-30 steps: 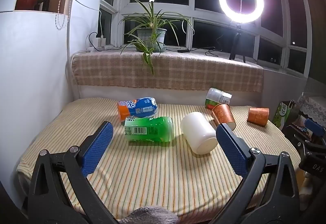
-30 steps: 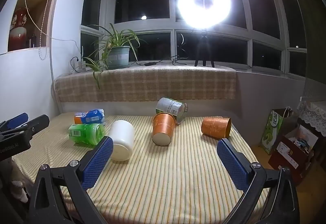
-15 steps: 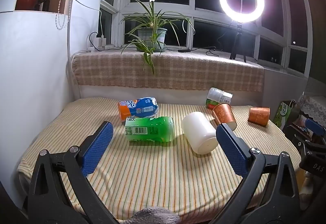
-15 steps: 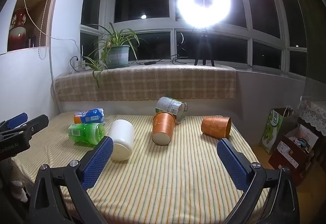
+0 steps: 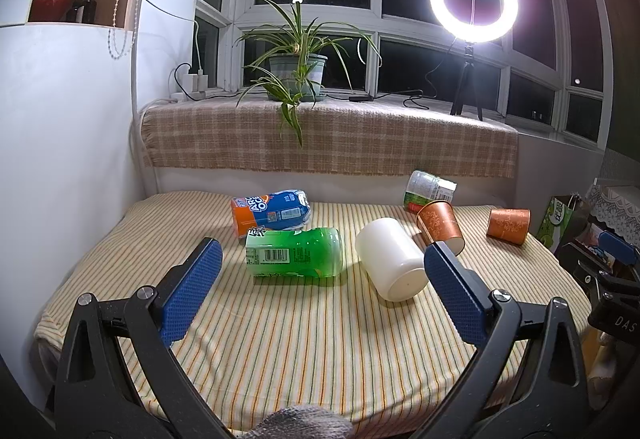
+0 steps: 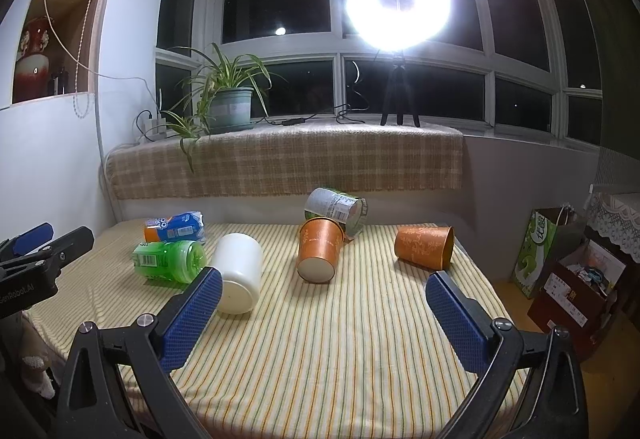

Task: Flip cup upright

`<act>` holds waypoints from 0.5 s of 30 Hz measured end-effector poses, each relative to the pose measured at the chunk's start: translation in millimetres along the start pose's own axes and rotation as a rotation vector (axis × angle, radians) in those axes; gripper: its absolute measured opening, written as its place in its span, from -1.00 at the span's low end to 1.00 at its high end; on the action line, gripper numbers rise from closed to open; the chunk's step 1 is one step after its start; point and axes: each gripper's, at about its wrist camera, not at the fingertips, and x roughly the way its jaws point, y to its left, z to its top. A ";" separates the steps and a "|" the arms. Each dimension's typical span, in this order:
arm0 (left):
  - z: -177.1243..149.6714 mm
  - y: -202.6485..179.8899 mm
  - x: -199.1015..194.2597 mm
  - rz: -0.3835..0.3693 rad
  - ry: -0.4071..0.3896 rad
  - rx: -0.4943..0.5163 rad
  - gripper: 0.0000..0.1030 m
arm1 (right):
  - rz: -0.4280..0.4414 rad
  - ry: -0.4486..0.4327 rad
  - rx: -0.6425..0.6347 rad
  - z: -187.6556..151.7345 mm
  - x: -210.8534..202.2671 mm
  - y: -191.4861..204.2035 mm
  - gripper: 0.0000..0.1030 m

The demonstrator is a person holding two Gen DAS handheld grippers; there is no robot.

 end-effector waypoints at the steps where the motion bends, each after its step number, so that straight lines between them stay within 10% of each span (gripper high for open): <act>1: 0.0 0.1 0.1 -0.001 0.000 -0.001 0.99 | 0.000 0.000 0.000 0.0 0.0 -0.1 1.00; 15: 0.0 0.1 0.1 -0.001 0.002 0.002 0.99 | -0.002 0.003 0.003 -0.2 1.2 -0.7 1.00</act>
